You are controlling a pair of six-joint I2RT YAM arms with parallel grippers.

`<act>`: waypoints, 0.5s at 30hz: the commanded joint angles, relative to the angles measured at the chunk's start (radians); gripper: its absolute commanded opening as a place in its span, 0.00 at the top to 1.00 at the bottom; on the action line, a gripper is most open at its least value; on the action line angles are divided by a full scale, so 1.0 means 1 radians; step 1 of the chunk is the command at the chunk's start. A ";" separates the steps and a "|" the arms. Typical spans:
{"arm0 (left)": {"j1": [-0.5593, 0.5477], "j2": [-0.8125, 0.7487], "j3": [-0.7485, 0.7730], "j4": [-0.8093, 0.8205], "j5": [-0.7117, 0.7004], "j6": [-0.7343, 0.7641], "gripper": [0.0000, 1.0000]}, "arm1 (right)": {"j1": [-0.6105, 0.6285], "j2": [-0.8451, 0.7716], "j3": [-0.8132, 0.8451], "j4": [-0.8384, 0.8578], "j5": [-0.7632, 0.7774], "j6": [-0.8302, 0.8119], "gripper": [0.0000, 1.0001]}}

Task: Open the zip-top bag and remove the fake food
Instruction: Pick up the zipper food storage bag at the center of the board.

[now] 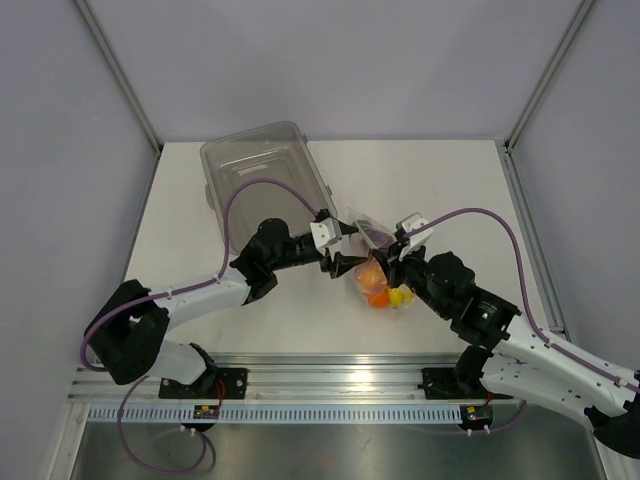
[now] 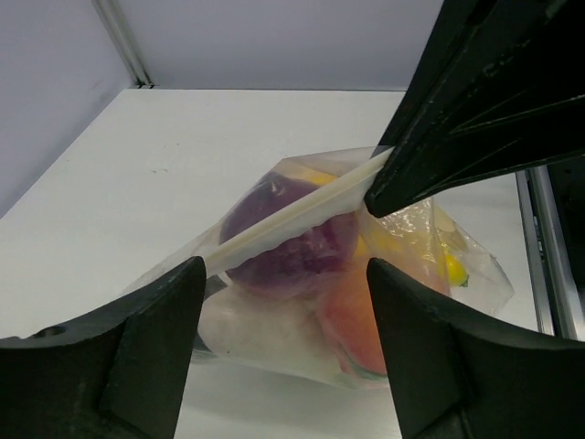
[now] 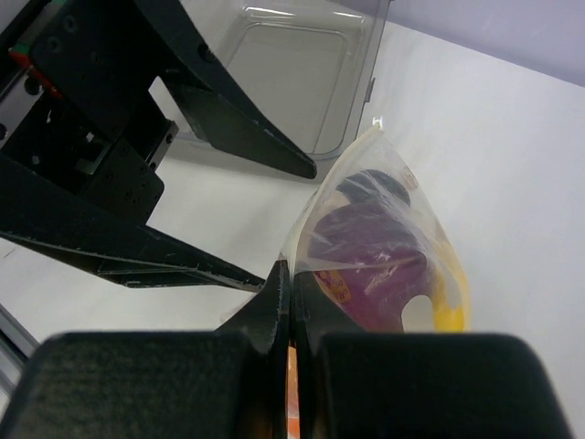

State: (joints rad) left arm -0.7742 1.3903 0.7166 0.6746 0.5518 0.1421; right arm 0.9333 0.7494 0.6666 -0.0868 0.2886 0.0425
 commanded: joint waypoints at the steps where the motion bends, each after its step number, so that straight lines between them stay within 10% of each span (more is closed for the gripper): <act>1: -0.016 0.009 0.058 -0.012 0.045 0.033 0.32 | 0.009 -0.027 0.002 0.030 0.072 0.007 1.00; 15: -0.019 -0.068 -0.009 0.029 -0.162 -0.039 0.18 | 0.009 -0.113 -0.032 0.007 0.371 0.076 1.00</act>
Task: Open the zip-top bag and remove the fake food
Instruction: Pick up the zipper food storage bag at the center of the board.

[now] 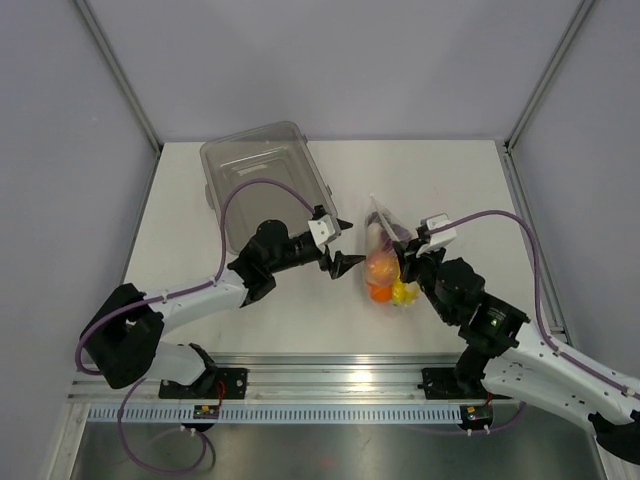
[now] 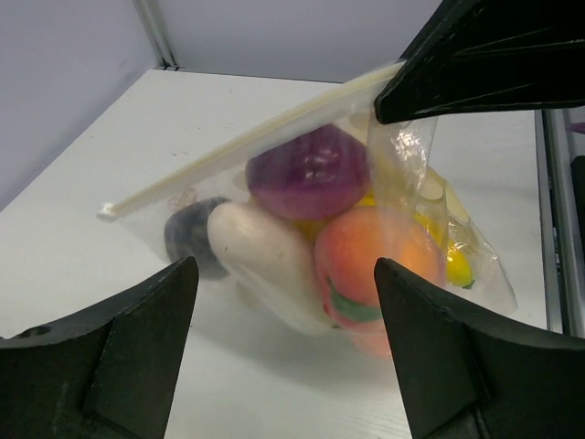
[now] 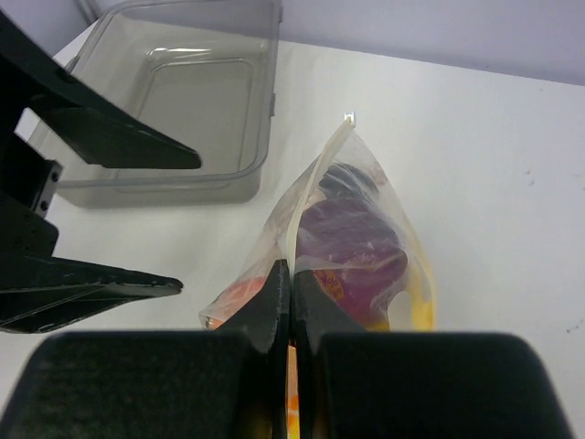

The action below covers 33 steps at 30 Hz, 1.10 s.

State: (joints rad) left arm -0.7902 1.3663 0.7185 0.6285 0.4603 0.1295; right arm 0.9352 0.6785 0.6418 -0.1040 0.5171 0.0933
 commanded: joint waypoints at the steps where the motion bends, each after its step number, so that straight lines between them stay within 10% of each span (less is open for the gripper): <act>1: -0.004 -0.045 -0.011 0.074 -0.077 -0.034 0.18 | 0.008 -0.048 -0.011 0.026 0.158 0.034 0.98; 33: -0.204 0.051 0.061 0.007 -0.255 0.105 0.08 | 0.007 0.093 0.029 0.092 0.112 0.195 1.00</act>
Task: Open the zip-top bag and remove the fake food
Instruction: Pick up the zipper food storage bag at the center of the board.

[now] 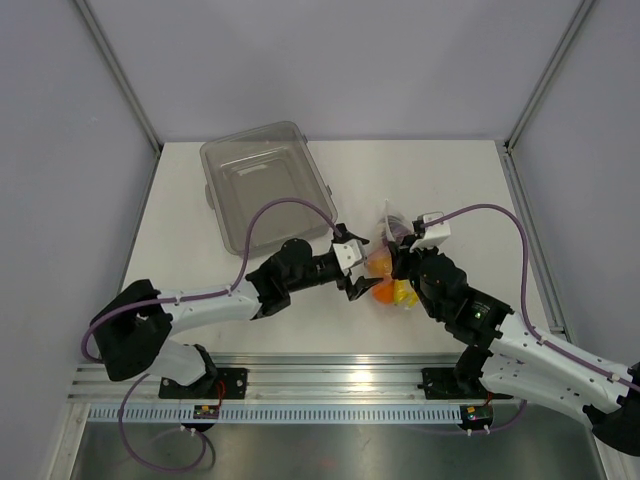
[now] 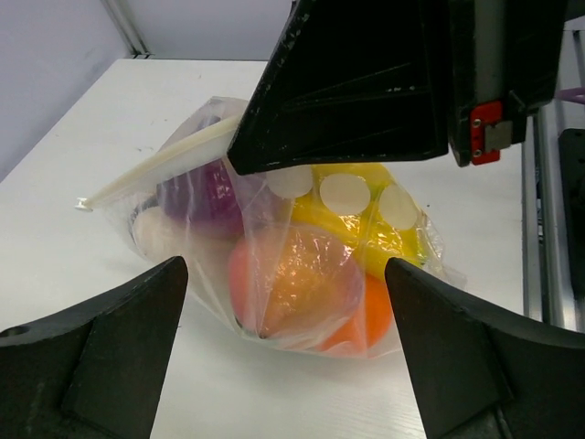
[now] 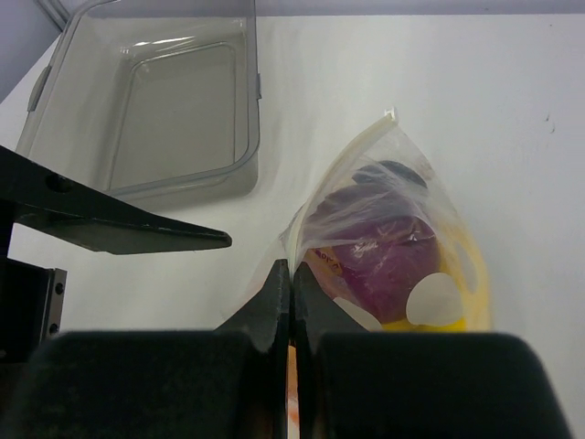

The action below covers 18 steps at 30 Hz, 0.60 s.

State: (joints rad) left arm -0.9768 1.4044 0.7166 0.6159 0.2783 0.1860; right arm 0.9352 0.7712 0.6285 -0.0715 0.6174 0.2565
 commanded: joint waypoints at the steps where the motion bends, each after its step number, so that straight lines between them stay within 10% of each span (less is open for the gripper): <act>1: -0.032 0.013 0.069 0.007 -0.092 0.053 0.08 | 0.007 -0.001 0.040 0.061 0.005 0.035 1.00; 18: -0.045 0.065 0.124 -0.004 -0.225 0.035 0.35 | 0.008 -0.038 0.016 0.128 -0.091 0.038 1.00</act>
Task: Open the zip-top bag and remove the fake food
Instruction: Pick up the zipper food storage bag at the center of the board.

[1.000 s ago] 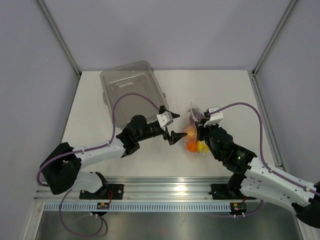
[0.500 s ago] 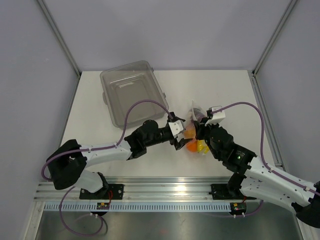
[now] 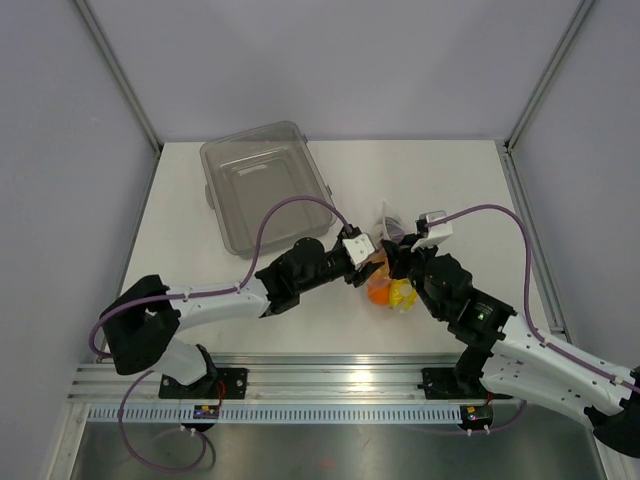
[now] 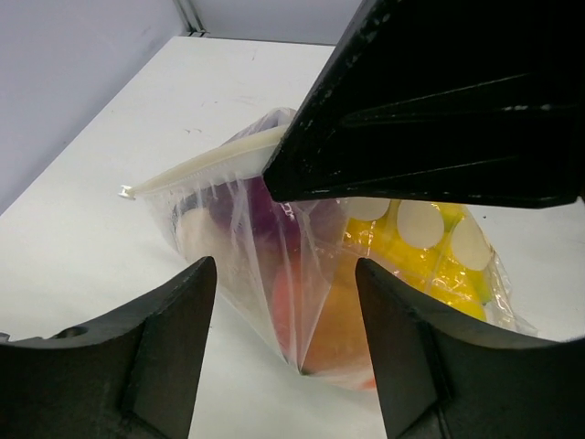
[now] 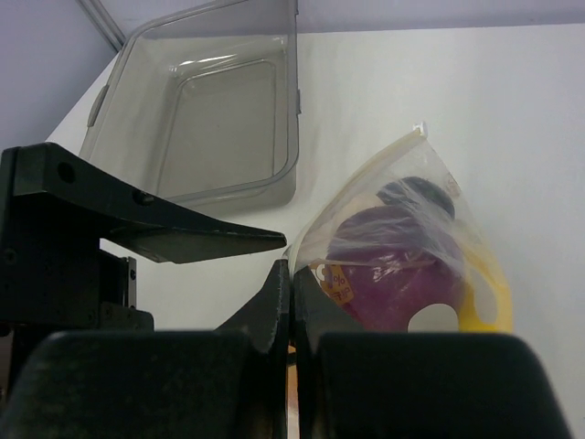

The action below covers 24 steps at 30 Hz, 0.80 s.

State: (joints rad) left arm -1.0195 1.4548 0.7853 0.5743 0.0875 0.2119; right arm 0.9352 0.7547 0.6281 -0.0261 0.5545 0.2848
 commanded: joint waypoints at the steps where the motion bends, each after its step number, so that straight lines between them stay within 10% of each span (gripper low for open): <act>1: -0.004 0.016 0.058 0.032 -0.032 0.007 0.38 | 0.007 -0.025 0.016 0.084 -0.033 0.010 1.00; 10: -0.004 0.019 0.081 -0.001 -0.026 0.003 0.88 | 0.007 -0.044 0.009 0.086 -0.035 0.005 1.00; 14: -0.002 0.016 0.080 -0.010 -0.031 0.014 1.00 | 0.007 -0.061 0.001 0.086 -0.025 0.001 0.82; 24: 0.006 -0.024 -0.003 0.022 0.035 0.133 1.00 | 0.008 -0.143 -0.033 0.091 0.067 0.016 0.44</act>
State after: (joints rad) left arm -1.0199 1.4738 0.8104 0.5320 0.0887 0.2817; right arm 0.9356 0.6327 0.6052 0.0151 0.5529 0.2905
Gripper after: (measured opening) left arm 0.005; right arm 0.534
